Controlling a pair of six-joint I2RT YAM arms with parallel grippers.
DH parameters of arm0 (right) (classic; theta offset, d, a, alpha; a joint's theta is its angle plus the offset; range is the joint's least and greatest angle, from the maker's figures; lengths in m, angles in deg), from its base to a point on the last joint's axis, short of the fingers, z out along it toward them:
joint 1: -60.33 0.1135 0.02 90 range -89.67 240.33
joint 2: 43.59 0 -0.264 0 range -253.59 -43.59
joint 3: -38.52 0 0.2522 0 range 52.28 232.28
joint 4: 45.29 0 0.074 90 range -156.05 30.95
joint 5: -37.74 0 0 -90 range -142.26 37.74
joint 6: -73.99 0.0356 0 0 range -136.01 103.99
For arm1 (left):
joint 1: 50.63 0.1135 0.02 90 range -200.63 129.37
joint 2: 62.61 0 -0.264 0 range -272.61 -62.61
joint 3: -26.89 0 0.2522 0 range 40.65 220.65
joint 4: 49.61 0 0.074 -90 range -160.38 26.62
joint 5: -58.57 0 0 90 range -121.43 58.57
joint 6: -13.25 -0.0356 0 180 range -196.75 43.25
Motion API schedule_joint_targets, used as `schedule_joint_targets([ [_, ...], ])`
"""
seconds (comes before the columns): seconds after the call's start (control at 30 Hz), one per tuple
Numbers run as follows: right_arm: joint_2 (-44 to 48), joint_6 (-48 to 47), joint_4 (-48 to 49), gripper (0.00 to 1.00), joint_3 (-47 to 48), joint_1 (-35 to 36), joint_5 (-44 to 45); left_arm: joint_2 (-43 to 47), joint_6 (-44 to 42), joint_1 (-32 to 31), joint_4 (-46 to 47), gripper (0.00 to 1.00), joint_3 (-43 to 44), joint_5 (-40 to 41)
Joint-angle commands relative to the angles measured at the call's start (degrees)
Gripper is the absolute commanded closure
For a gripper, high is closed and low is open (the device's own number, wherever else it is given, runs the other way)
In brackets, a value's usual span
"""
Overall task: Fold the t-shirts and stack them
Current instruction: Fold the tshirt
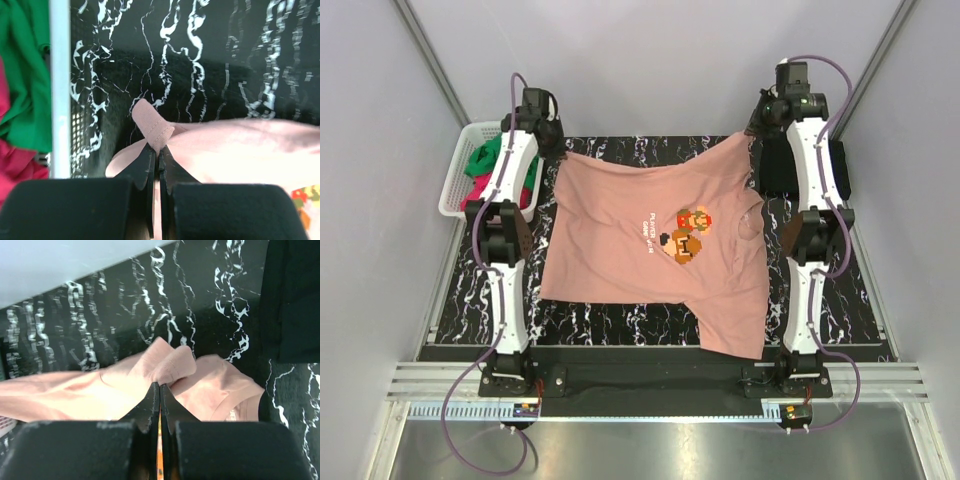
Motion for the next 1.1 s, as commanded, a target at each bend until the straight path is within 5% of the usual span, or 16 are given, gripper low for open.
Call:
schedule_joint_targets([
  [0.0,-3.52,-0.68,1.43,1.0,4.45,-0.28,1.56,-3.67,-0.6,0.23,1.12,1.0,3.6,-0.85],
  [0.3,-7.92,-1.11,5.02,1.0,5.96,-0.98,2.0,-7.45,0.01,0.58,3.23,1.0,4.74,-1.99],
  [0.33,-8.18,-1.2,5.47,1.0,5.96,-0.9,2.17,-7.63,0.01,0.67,3.4,0.94,4.66,-2.25],
  [0.37,-8.27,-1.2,5.82,0.96,5.96,-1.07,2.09,-7.72,0.01,0.93,3.32,0.73,4.75,-2.52],
  [0.47,-7.66,-1.29,7.4,0.78,5.35,-1.07,1.83,-7.28,-0.25,1.46,3.4,0.64,4.92,-3.31],
  [0.5,-7.22,-1.2,8.19,0.75,5.08,-1.07,1.82,-6.58,-0.25,1.55,3.32,0.5,4.75,-3.57],
  [0.57,-6.08,-1.38,8.9,0.58,4.64,-0.99,1.82,-5.62,-0.43,1.64,3.32,0.46,4.05,-3.57],
  [0.7,-2.83,-1.47,8.64,0.59,3.5,-1.07,1.3,-0.71,-0.69,1.81,2.79,0.45,1.33,-3.57],
  [0.83,5.32,-0.24,3.46,0.59,-1.85,-0.99,-0.02,8.16,0.27,1.38,2.26,0.45,-9.89,-5.15],
  [1.07,26.95,0.99,4.14,0.66,-35.4,2.44,-1.78,25.58,-0.52,-4.42,2.53,0.46,-37.59,-1.82],
])
